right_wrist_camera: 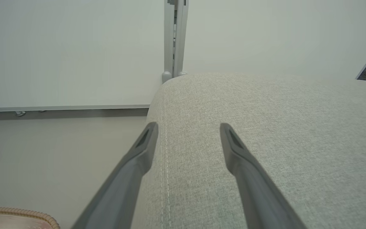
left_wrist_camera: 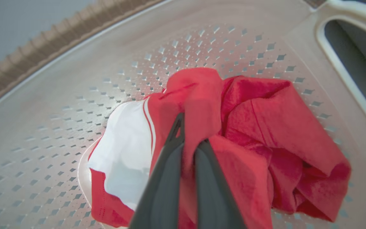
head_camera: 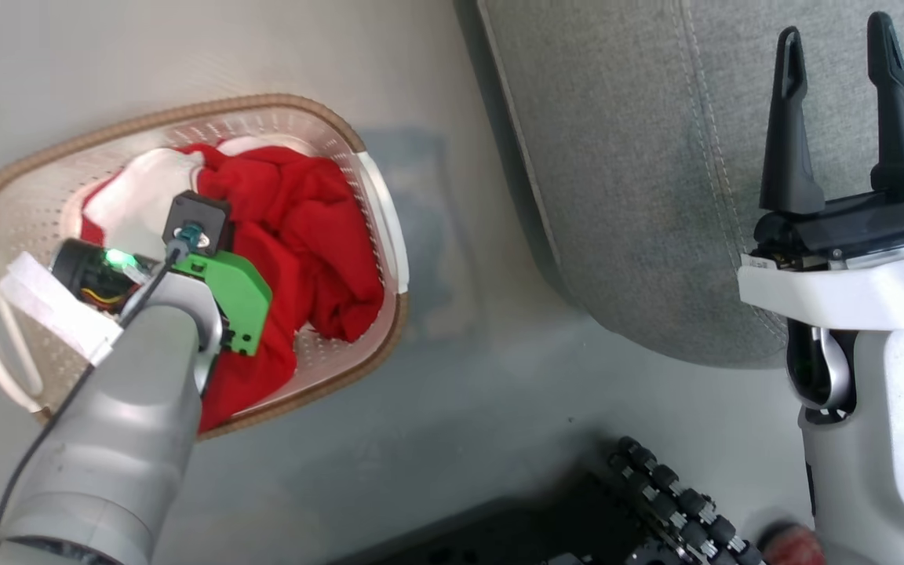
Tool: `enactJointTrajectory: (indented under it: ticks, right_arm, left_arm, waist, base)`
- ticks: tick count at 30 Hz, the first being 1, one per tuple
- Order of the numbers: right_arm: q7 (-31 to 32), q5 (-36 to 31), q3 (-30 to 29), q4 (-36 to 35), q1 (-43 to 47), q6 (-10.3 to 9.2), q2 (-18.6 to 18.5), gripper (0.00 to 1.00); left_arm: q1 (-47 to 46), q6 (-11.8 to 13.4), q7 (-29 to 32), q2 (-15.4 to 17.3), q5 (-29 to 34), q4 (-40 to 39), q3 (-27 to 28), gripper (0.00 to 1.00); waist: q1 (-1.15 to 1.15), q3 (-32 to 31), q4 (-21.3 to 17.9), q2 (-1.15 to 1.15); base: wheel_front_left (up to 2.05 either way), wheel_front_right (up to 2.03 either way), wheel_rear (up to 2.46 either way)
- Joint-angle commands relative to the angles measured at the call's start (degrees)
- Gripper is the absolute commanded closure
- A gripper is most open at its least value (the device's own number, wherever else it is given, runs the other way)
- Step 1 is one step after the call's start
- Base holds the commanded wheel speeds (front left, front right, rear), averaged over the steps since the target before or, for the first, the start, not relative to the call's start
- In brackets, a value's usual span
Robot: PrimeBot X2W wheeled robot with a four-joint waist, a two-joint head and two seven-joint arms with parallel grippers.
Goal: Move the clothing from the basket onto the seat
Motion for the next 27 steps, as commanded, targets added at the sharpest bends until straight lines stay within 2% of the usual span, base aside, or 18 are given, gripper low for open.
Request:
enactJointTrajectory:
  ticks: [1,7,14,27]
  right_arm:
    - [-0.2,-0.7,-0.1,0.3,1.1,-0.02,-0.1,0.0]
    - [-0.2,-1.8,0.1,1.3,3.3,-0.02,-0.1,0.0]
    - [-0.2,-2.2,1.1,3.5,7.8,-0.02,-0.1,0.0]
    - [-0.2,-1.7,3.3,7.3,16.7,-0.02,-0.1,0.0]
  left_arm:
    - [1.6,0.4,-0.5,-0.5,-0.7,-0.7,0.2,1.0]
    - [8.3,1.9,-0.4,-0.5,-1.3,-10.5,2.4,1.0]
    - [17.5,3.3,-0.5,-2.2,-1.5,-20.7,5.2,1.0]
    - [33.2,2.5,-0.4,-3.0,0.5,-38.8,10.9,1.0]
  waist:
    - [0.0,-5.8,4.0,0.0]
    - [0.0,-13.4,6.9,0.0]
    - [0.0,-24.0,10.4,0.0]
    - [0.0,-40.2,12.1,0.0]
  base:
    - [0.0,0.0,0.0]
    - [0.0,0.0,0.0]
    - [0.0,0.0,0.0]
    - [0.0,0.0,0.0]
